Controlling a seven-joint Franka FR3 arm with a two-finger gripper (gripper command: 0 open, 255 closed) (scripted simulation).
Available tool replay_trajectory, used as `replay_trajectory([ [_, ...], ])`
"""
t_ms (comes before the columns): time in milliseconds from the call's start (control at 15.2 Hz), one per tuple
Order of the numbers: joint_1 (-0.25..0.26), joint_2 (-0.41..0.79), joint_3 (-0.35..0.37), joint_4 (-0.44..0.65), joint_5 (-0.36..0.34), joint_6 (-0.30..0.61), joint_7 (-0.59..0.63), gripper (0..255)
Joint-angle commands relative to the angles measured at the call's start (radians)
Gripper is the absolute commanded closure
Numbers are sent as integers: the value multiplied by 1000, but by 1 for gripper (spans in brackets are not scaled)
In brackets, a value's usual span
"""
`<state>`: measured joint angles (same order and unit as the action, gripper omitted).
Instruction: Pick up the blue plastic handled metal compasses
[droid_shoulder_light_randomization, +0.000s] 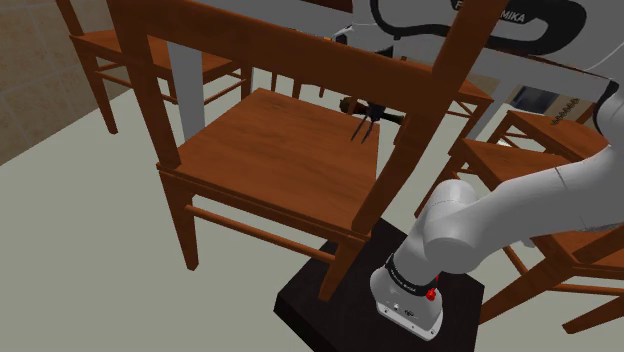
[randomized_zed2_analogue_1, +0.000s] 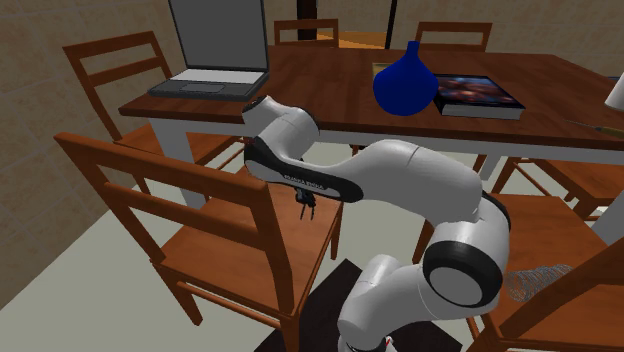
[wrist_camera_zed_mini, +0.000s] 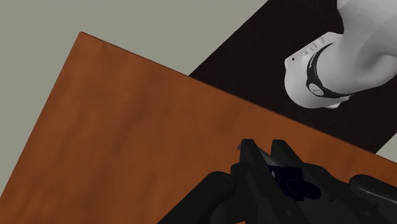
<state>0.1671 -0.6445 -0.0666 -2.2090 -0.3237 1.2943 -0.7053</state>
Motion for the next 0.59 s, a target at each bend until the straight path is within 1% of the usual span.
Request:
replay_trajectory([
  [0, -1, 7, 0, 32, -2, -25, -10, 255],
  [396, -3, 33, 7, 133, -4, -96, -32, 255],
  [528, -3, 34, 8, 135, -4, -97, -32, 255],
])
